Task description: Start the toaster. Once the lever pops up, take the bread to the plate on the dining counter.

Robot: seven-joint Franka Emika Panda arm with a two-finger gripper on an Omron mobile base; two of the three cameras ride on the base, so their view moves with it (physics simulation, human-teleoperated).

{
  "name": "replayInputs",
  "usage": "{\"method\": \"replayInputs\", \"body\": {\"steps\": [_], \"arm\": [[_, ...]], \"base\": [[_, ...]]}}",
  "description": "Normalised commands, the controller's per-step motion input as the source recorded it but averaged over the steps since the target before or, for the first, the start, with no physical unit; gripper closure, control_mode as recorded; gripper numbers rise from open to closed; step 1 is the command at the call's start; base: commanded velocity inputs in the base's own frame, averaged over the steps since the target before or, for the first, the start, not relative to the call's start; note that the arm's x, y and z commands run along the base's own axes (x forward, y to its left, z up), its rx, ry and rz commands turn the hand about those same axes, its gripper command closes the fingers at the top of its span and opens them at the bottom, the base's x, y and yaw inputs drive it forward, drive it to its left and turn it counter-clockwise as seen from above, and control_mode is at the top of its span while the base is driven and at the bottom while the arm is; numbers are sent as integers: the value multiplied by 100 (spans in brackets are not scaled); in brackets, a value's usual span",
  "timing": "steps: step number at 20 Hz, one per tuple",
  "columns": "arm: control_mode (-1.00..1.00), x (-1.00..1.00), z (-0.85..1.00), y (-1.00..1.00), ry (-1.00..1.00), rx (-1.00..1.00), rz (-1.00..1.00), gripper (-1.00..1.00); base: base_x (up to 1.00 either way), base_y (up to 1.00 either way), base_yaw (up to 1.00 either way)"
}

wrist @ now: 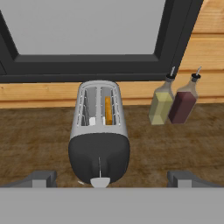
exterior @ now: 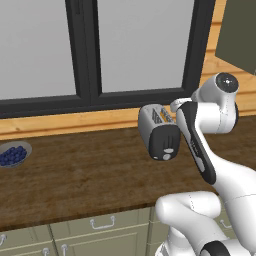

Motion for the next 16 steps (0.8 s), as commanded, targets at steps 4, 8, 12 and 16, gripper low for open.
{"method": "replayInputs", "body": {"steps": [4,8,12,16], "arm": [[-100,0,0,0,0,0,0,-100],[-100,0,0,0,0,0,0,-100],[-100,0,0,0,0,0,0,-100],[-100,0,0,0,0,0,0,-100]], "base": [[0,0,0],[0,0,0],[0,0,0],[0,0,0]]}}
